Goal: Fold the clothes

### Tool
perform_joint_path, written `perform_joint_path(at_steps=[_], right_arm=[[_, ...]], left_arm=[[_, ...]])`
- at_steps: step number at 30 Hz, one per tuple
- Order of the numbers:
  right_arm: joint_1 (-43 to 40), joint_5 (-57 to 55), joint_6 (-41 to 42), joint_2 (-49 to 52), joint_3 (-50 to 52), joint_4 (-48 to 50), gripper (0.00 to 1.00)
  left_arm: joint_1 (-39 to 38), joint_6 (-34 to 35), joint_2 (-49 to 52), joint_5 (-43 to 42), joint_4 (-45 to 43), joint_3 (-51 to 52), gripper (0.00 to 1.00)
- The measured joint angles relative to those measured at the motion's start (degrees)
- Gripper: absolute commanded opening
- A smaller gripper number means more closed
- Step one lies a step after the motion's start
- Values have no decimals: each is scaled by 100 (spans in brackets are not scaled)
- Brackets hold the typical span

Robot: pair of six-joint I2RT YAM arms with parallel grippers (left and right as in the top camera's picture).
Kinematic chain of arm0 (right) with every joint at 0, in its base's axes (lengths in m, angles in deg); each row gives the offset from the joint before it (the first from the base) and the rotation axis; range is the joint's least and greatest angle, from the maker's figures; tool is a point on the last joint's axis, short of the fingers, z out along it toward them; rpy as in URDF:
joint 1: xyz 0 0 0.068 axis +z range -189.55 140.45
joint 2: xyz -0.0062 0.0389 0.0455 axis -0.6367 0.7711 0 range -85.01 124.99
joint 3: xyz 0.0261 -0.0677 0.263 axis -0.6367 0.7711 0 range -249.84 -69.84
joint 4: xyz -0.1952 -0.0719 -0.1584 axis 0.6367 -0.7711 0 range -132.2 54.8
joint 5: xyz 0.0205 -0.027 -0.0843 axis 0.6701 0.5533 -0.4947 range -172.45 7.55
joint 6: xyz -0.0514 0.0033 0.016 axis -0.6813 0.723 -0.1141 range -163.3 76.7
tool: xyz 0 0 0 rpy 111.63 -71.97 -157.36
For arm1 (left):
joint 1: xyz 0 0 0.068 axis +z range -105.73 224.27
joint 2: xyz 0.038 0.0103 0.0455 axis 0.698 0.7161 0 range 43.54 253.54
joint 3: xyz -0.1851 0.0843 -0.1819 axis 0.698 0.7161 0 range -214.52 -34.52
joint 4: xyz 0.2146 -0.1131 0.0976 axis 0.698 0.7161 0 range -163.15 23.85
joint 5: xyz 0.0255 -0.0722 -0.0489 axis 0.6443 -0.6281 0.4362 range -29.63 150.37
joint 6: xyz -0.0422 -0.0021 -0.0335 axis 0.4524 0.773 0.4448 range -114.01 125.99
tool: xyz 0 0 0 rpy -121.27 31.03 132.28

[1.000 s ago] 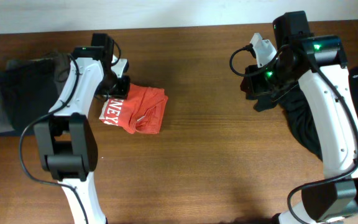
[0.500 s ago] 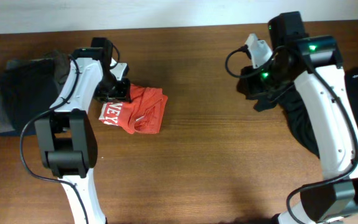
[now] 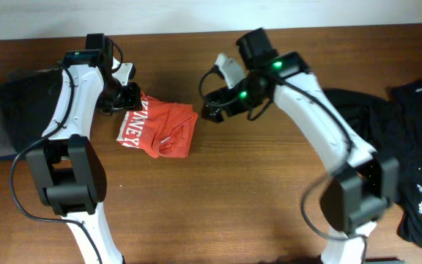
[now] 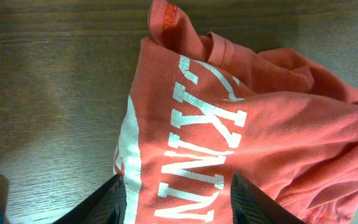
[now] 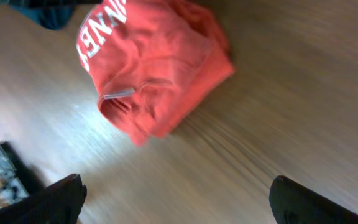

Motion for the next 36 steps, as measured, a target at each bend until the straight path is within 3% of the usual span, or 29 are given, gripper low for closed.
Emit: perform_joint_path(at_steps=[11, 19, 29, 31, 36], right_arm=[[341, 1224, 623, 1718, 162, 1309, 99], [721, 1014, 1274, 1989, 170, 2103, 99], [826, 634, 2129, 2037, 129, 2090, 100], [872, 409, 2446, 2037, 74, 2033, 95], [964, -402, 2815, 2015, 39, 1980, 65]], left_arm=[[0, -2, 0, -4, 4, 0, 55], [0, -2, 0, -4, 125, 0, 55], [0, -2, 0, -4, 153, 0, 56], [0, -2, 0, -4, 173, 0, 56], [2, -2, 0, -4, 273, 0, 55]])
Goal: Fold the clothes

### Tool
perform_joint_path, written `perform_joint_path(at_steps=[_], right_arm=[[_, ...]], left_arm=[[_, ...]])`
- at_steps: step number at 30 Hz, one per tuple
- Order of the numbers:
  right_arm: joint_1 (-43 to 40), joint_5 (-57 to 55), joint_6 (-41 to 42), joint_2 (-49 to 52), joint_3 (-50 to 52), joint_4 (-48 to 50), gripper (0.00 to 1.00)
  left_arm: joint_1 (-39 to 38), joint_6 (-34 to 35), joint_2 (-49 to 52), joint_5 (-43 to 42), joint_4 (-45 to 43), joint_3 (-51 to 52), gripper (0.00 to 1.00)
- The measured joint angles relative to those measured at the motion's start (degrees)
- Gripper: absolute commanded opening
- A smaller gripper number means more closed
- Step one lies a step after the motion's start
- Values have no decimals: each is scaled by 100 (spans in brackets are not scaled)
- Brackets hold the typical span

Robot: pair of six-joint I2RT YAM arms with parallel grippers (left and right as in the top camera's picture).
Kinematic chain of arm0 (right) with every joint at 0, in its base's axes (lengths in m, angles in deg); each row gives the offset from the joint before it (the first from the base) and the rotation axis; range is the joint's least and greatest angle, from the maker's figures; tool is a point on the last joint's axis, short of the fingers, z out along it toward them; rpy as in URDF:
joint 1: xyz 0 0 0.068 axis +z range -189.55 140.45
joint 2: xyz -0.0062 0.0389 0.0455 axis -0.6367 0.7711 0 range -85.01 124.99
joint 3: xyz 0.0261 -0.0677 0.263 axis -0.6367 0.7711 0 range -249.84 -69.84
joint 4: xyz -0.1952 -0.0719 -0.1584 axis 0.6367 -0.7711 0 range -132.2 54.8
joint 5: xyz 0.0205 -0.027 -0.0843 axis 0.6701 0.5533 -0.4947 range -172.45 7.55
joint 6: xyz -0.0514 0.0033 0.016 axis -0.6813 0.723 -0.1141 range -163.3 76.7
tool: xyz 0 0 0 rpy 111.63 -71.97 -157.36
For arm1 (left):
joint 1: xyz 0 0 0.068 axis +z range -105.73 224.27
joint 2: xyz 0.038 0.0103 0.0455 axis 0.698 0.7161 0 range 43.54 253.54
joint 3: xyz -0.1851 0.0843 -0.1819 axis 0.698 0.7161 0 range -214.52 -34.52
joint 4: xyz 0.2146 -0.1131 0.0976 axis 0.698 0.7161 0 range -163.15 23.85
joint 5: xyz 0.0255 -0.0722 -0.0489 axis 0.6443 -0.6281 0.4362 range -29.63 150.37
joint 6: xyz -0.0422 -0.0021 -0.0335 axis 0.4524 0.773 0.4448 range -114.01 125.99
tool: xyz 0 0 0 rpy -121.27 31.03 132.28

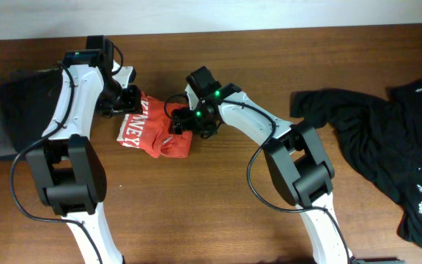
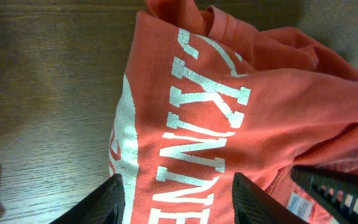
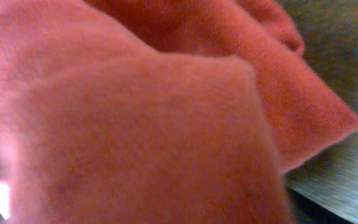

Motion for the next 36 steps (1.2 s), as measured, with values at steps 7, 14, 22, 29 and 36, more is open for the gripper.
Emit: perform_joint_path(at_steps=[7, 14, 22, 29, 36], right_arm=[[-160, -1060, 116, -52, -61, -608, 61], [-315, -2260, -24, -111, -114, -1158, 67], [-551, -3523, -597, 15, -737, -1808, 70], [-595, -3947, -1097, -26, -2135, -2826, 73], [-369, -3987, -1283, -201, -2778, -3748, 70]], left_arm=[[-2, 0, 0, -2, 144, 0, 55], [-2, 24, 0, 0, 367, 0, 54], [-2, 107, 0, -2, 566, 0, 51], [-22, 138, 0, -409, -828, -4, 63], [-337, 109, 0, -671, -2076, -4, 63]])
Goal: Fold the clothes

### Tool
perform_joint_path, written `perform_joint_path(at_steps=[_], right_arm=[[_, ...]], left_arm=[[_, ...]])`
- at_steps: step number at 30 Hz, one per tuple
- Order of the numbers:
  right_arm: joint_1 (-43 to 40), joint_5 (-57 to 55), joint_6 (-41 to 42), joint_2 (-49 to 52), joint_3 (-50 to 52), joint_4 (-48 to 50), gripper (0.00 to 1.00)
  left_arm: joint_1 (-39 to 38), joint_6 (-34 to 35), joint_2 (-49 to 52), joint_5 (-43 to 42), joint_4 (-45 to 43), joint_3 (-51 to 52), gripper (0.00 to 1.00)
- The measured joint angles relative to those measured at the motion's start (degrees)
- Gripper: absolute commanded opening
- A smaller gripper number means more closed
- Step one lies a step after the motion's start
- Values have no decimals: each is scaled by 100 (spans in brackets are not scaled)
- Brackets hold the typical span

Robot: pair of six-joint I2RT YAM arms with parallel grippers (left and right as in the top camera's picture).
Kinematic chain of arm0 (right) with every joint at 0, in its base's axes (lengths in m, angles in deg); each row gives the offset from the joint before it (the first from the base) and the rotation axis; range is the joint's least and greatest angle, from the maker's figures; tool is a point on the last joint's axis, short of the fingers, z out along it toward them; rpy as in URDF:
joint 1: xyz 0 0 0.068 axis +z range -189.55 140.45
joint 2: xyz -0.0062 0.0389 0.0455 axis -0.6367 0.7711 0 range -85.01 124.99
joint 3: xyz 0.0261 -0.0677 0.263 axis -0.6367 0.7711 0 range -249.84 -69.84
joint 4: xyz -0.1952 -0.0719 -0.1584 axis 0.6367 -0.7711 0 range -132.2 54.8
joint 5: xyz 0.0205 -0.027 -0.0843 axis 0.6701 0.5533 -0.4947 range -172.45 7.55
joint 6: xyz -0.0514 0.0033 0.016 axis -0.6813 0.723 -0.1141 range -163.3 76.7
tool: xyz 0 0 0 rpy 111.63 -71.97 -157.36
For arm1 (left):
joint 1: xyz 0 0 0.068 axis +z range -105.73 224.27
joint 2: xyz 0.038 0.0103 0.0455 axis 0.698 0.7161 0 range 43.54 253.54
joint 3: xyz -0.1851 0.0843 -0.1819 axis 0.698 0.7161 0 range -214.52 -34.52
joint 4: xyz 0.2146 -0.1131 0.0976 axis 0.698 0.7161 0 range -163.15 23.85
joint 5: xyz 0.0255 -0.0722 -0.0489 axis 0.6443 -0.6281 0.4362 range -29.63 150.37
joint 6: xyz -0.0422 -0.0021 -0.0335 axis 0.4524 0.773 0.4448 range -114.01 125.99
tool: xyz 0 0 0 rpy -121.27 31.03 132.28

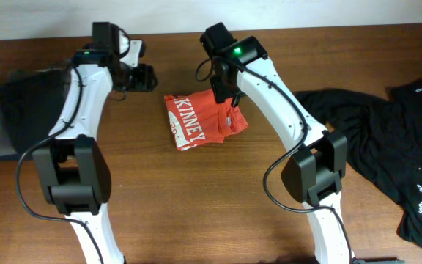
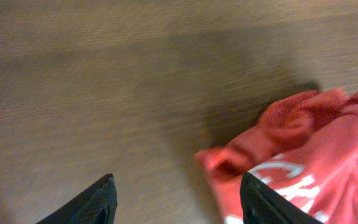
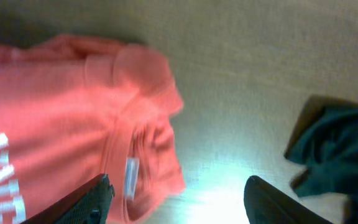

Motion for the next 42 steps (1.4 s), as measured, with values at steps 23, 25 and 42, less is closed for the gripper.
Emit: perform_joint_path(at_steps=[23, 25, 42], right_arm=[[-654, 0, -105, -1829, -190, -1062, 75], [-741, 0, -105, -1829, -190, -1080, 75], [-844, 94, -107, -1829, -190, -1307, 76]], left_arm=[[-522, -44, 990, 485, 3259, -26, 15], [-522, -37, 988, 507, 3276, -28, 18], [-308, -503, -175, -428, 1753, -116, 85]])
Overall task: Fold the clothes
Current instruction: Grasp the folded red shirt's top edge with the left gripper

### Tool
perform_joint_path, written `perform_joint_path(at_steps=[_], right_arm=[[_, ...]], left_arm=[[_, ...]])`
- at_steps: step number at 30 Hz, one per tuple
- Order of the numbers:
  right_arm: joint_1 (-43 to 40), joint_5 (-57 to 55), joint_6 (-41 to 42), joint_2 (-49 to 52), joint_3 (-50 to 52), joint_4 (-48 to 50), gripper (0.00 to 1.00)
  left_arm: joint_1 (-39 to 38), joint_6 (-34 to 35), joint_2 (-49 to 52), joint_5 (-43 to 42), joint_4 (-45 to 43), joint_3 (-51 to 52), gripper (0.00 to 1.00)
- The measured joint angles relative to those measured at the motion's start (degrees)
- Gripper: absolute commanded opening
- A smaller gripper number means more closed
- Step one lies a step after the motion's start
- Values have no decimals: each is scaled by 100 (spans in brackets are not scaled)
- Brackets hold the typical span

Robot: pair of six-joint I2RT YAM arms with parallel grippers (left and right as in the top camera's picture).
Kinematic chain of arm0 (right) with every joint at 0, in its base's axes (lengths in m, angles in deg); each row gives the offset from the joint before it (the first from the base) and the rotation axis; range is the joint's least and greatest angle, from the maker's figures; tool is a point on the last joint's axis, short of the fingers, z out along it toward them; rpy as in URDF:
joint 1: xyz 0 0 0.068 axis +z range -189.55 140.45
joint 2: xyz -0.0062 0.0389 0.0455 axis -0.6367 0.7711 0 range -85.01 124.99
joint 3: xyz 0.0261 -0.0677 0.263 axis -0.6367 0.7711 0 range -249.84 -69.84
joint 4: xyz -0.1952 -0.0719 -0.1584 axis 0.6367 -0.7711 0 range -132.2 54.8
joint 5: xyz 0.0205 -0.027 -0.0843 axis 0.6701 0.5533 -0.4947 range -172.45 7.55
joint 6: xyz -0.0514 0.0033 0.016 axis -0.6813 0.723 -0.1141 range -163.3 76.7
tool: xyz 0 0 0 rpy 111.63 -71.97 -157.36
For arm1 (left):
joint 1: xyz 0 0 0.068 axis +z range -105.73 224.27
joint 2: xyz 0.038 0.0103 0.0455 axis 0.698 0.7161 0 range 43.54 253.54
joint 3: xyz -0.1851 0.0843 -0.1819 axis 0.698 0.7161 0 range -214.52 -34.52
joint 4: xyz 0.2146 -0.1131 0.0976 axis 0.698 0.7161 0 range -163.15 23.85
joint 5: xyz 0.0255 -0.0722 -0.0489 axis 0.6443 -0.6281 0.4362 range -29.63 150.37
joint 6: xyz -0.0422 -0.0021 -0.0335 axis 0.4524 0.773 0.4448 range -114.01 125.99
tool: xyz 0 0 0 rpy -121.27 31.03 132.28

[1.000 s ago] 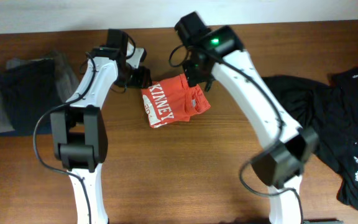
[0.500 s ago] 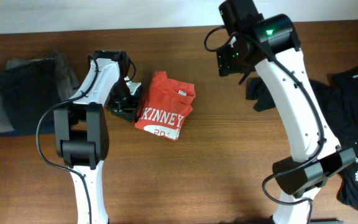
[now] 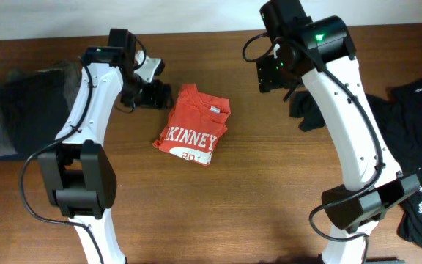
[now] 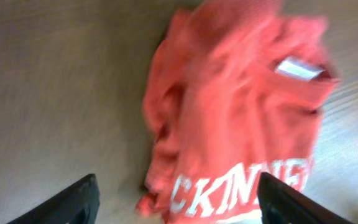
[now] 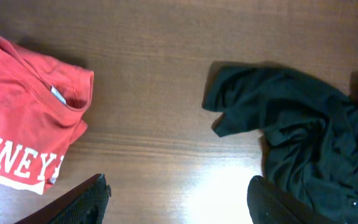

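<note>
A folded red shirt (image 3: pixel 195 122) with white lettering lies on the wooden table (image 3: pixel 218 205), collar label facing up; it also shows as the red shirt (image 4: pixel 235 112) and the red shirt (image 5: pixel 23 112) in the wrist views. My left gripper (image 3: pixel 160 94) hovers just left of it, open, nothing between the fingers (image 4: pixel 73 202). My right gripper (image 3: pixel 266 73) hangs open to the upper right, clear of the shirt, with bare table between its fingers (image 5: pixel 86 199). A black garment (image 5: pixel 291 130) lies crumpled at the right.
A pile of black clothes (image 3: pixel 387 139) covers the right side of the table. A dark folded stack (image 3: pixel 20 103) sits at the far left edge. A white wall strip (image 3: pixel 196 15) bounds the back.
The red shirt has shifted and turned: lettering that faced left now reads along its near edge. My right gripper rose and moved right, away from it. My left gripper is nearer the shirt's left side.
First my left gripper held the crumpled red shirt at the left while the right one hovered nearby. Then the right gripper was pressed into the cloth. Later the shirt lay further right, both grippers off it. Now it rests folded, both grippers open.
</note>
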Motion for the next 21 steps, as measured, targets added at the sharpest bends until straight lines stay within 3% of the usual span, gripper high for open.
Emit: perform_joint_path(at_steps=[7, 19, 21], right_arm=[[0, 20, 2, 2, 0, -90, 76], [0, 20, 0, 0, 0, -175, 76], [0, 20, 4, 0, 0, -181, 76]], left_arm=[[0, -197, 160, -807, -664, 0, 86], [0, -236, 1484, -1777, -1768, 0, 87], [7, -247, 1637, -2013, -1812, -37, 82]])
